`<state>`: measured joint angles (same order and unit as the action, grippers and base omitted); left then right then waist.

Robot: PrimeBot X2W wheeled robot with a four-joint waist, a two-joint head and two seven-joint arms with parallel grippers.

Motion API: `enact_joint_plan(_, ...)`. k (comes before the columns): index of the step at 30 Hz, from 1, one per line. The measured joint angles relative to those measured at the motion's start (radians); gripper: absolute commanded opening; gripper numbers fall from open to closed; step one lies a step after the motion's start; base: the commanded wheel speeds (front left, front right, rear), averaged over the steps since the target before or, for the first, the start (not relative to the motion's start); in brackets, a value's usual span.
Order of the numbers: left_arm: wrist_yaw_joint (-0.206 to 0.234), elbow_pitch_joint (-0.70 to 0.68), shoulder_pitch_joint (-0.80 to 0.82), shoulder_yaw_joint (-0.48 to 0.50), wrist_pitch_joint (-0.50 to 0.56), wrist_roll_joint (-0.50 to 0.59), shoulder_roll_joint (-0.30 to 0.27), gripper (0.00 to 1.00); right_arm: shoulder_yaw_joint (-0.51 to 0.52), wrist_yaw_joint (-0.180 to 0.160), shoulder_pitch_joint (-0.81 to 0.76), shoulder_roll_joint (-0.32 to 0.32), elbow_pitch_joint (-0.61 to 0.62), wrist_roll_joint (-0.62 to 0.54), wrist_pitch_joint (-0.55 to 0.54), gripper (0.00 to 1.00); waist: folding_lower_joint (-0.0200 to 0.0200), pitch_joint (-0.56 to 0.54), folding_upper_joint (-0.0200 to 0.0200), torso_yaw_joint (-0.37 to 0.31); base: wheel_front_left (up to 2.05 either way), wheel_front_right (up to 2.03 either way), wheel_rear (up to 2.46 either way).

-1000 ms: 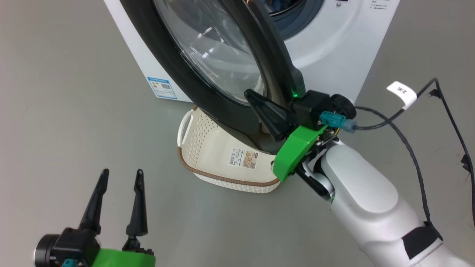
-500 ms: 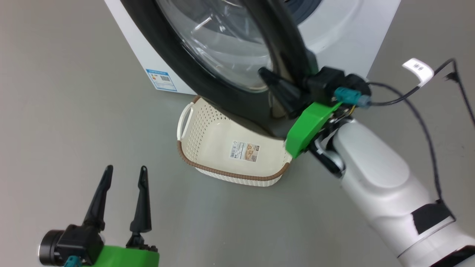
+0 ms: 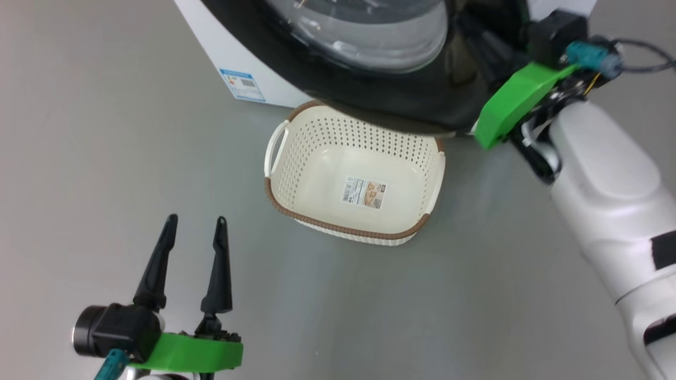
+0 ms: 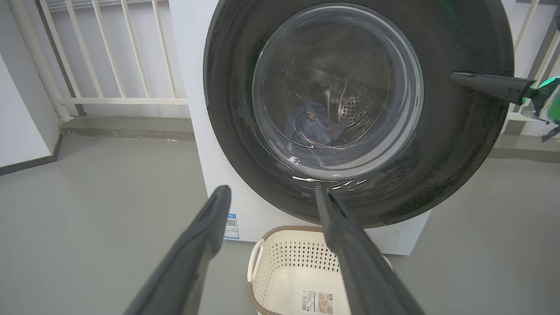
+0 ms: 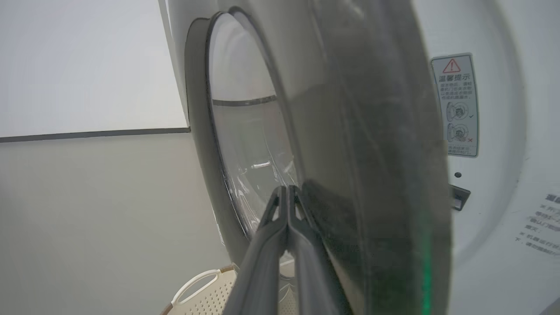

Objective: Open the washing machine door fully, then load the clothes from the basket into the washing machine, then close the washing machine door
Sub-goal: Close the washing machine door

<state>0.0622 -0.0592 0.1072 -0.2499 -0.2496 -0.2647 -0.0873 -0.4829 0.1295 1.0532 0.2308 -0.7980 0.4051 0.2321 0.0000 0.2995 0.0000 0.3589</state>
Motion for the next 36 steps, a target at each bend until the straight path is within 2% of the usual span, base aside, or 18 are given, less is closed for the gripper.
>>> enact_joint_plan(10,-0.040,0.014,0.060,-0.009,-0.004,0.008,0.040,1.00,0.040,0.000,0.164,0.090,-0.113,-0.025,0.010,0.00,0.0000,0.071,0.0000,0.057,0.00,0.00,0.00)
enact_joint_plan(21,-0.049,0.025,0.074,-0.028,-0.004,0.006,0.053,1.00,0.055,0.000,0.284,0.150,-0.188,-0.035,0.018,0.00,0.0000,0.135,0.0000,0.123,0.00,0.00,0.00)
enact_joint_plan(28,-0.036,0.017,0.108,-0.050,-0.004,-0.021,0.056,1.00,0.078,0.001,0.321,0.170,-0.188,-0.068,0.023,0.00,0.0000,0.166,0.0000,0.144,0.00,0.00,0.00)
enact_joint_plan(36,-0.030,0.018,0.109,-0.055,-0.004,-0.022,0.056,1.00,0.097,0.001,0.316,0.158,-0.155,-0.095,0.024,0.00,0.0000,0.156,0.0000,0.141,0.00,0.00,0.00)
